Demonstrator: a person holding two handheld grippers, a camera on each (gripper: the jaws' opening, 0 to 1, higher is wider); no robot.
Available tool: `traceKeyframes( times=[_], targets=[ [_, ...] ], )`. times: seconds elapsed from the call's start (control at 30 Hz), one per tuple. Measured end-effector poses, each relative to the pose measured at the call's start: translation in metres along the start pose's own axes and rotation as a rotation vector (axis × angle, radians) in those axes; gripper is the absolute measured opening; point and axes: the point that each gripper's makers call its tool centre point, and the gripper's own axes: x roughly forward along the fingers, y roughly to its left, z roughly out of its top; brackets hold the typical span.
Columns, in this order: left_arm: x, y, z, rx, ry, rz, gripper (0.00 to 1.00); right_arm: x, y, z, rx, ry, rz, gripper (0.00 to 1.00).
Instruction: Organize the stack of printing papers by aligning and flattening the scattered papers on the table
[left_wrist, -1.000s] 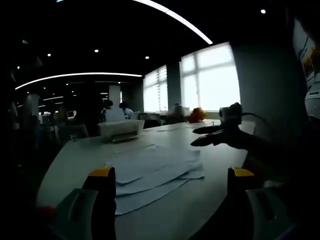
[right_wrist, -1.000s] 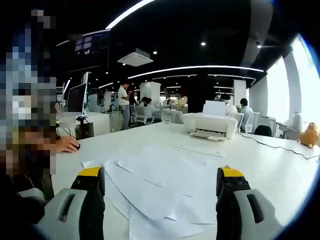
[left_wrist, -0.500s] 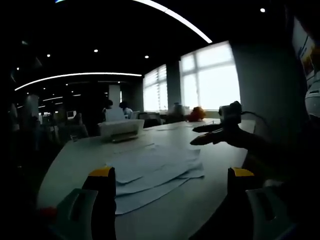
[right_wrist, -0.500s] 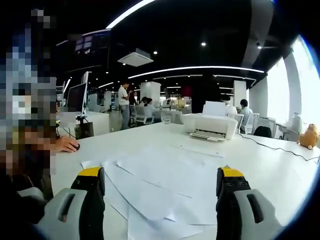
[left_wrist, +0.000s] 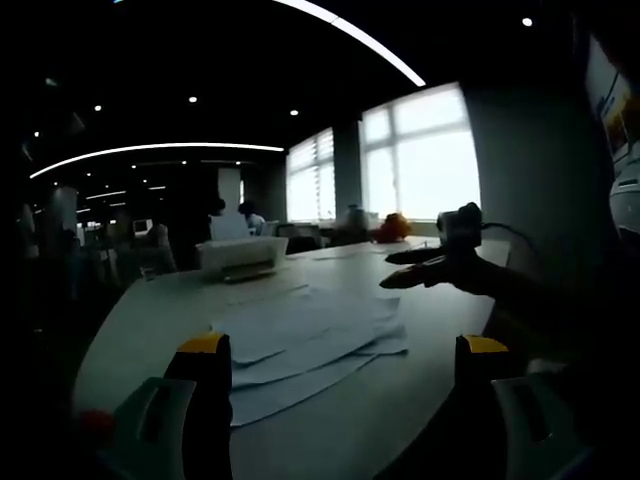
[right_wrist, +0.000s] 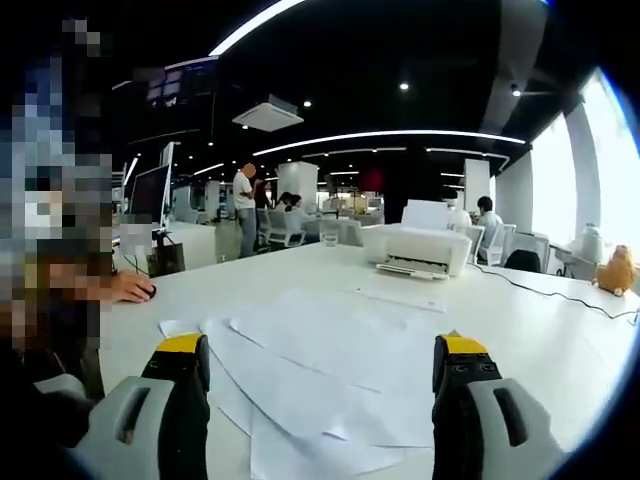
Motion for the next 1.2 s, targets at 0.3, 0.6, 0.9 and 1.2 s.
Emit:
traceKeyframes(
  times=[0.3,0.6,0.9,1.2],
  targets=[
    [0.0,-0.001,0.0,0.001,0.0,-0.001,0.95,-0.002,0.001,-0.001,-0.006,0.005,0.001,0.88],
    [0.0,-0.002,0.001,0.004,0.0,-0.003,0.95,-0.004,-0.001,-0.002,0.001,0.002,-0.002,0.88],
    [-0.001,0.0,0.002,0.002,-0.003,0.0,0.95,-0.007,0.005,-0.003,0.005,0.001,0.003,0.88],
    [-0.003,0.006,0.001,-0.005,-0.004,0.016,0.95,-0.008,0.009,-0.008,0.007,0.011,0.008,0.88]
  ],
)
